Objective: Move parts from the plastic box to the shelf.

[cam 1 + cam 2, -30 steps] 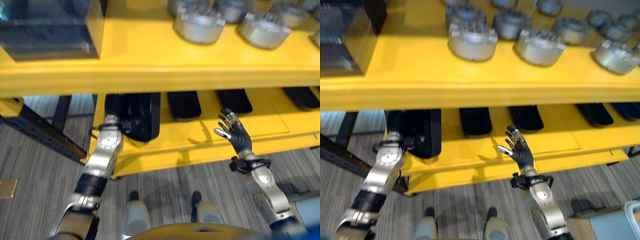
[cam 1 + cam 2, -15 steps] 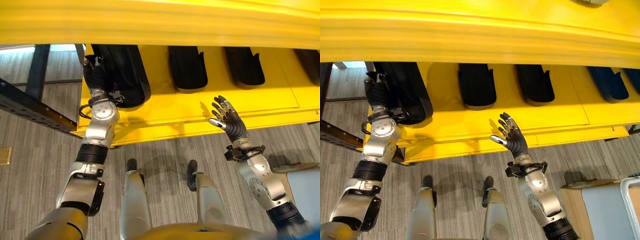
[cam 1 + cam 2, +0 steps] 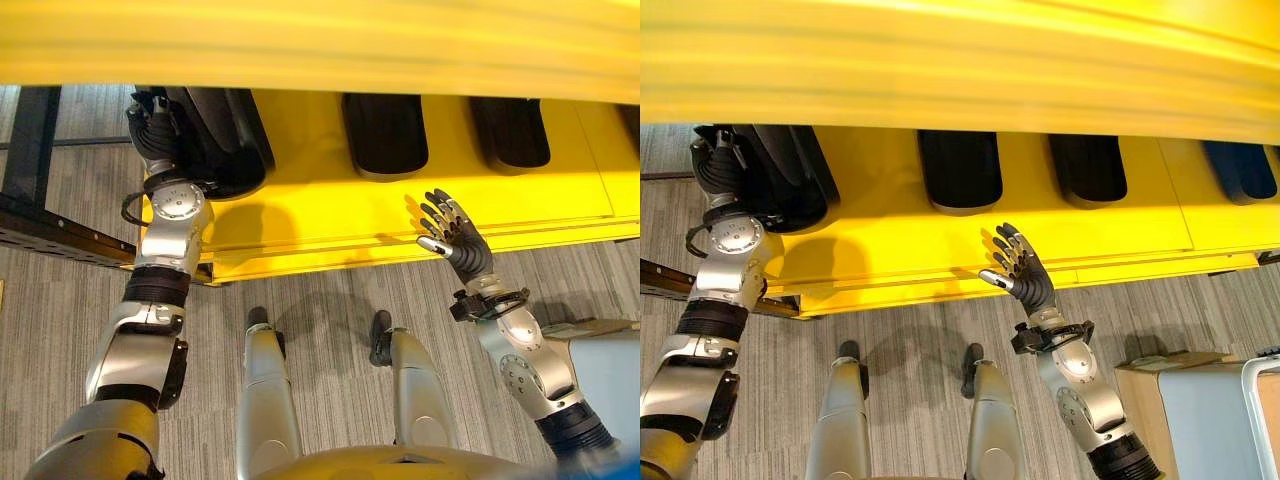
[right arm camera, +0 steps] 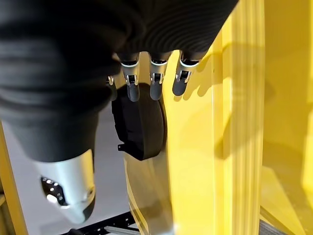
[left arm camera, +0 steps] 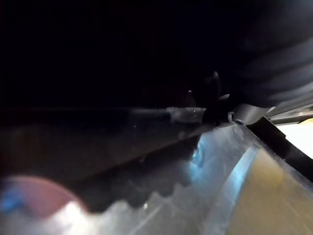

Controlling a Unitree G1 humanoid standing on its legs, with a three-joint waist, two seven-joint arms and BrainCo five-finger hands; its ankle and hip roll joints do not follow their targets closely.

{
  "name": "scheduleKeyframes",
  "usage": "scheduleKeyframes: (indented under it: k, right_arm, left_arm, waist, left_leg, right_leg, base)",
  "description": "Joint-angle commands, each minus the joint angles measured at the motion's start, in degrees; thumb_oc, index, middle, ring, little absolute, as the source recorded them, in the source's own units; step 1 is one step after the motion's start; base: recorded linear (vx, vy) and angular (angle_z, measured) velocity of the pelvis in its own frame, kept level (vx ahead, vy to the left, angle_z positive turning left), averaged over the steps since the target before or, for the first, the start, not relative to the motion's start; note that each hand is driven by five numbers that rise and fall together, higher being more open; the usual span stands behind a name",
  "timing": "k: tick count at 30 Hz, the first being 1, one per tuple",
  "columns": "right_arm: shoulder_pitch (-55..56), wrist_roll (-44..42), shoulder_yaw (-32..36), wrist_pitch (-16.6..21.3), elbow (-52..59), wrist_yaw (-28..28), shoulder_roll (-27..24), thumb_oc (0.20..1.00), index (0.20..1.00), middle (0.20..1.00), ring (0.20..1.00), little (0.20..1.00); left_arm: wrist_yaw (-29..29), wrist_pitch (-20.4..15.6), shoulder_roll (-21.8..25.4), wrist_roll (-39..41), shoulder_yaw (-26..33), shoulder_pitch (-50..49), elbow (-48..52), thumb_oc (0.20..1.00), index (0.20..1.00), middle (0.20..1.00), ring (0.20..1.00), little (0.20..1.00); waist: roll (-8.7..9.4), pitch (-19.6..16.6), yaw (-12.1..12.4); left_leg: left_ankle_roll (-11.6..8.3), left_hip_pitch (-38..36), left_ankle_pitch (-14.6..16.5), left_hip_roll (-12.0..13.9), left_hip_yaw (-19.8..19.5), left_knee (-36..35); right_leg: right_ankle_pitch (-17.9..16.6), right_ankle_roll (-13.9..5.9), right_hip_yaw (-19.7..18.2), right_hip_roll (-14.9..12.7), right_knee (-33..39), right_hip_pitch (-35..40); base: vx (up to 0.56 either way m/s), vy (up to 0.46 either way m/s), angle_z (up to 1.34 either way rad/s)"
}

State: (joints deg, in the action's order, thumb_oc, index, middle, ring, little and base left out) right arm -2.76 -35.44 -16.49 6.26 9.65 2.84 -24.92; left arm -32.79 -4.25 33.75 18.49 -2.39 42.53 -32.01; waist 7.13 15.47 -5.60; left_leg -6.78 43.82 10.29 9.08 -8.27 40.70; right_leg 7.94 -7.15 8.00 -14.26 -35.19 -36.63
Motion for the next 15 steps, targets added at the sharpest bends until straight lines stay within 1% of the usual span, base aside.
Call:
scheduleKeyframes:
  k: [1,6,11,12,15]
  right_arm:
    - [-0.7,-2.1,0.0,3.6,3.6,-1.0,-2.5,1.000,1.000,1.000,1.000,1.000]
    - [-0.4,-2.5,0.0,3.7,3.6,-1.2,-2.8,1.000,1.000,1.000,1.000,1.000]
    - [0.0,-2.9,0.1,3.9,4.1,-1.7,-2.8,1.000,1.000,1.000,1.000,1.000]
    - [0.0,-2.9,0.0,3.9,4.0,-1.7,-2.9,1.000,1.000,1.000,1.000,1.000]
    - [0.6,-3.4,0.1,4.0,4.7,-2.0,-2.9,1.000,1.000,1.000,1.000,1.000]
  left_arm:
    - [0.1,-2.5,3.4,-2.4,-3.2,5.6,-2.3,0.200,0.200,0.200,0.200,0.200]
    - [0.4,-1.2,4.9,-3.2,-4.3,6.4,-5.3,0.200,0.200,0.200,0.200,0.200]
    - [0.7,-0.7,4.9,-3.8,-4.0,4.8,-6.2,0.200,0.200,0.200,0.200,0.200]
    - [0.7,-0.7,4.9,-3.8,-3.9,4.7,-6.2,0.200,0.200,0.200,0.200,0.200]
    - [1.1,0.0,3.9,-4.4,-3.2,2.2,-7.3,0.200,0.200,0.200,0.200,0.200]
  waist:
    - [-1.28,-4.3,-0.3]
    - [-0.99,-4.1,-0.2]
    - [-0.79,-3.7,0.2]
    - [-0.77,-3.9,0.1]
    - [-0.61,-3.9,0.3]
  left_leg:
    - [0.25,-0.8,-6.0,0.8,1.9,-8.1]
    - [0.62,0.9,-5.6,0.4,1.8,-6.7]
    - [0.83,2.0,-5.2,0.3,1.7,-5.6]
    - [0.60,1.5,-3.4,0.5,1.8,-5.1]
    - [0.58,2.4,-3.0,0.6,1.7,-4.1]
  right_leg:
    - [2.9,0.53,-2.8,-1.4,-3.6,-2.0]
    - [3.2,0.70,-3.1,-1.8,-4.6,-3.6]
    - [3.6,0.90,-3.4,-1.8,-5.7,-4.7]
    - [5.1,0.57,-3.5,-1.8,-6.2,-4.1]
    - [5.6,0.80,-3.7,-1.8,-7.2,-5.1]
  base:
    - [0.00,0.000,0.00]
    - [0.00,0.000,0.00]
    - [0.02,0.002,-0.03]
    - [0.09,-0.018,0.00]
    - [0.03,-0.004,0.01]
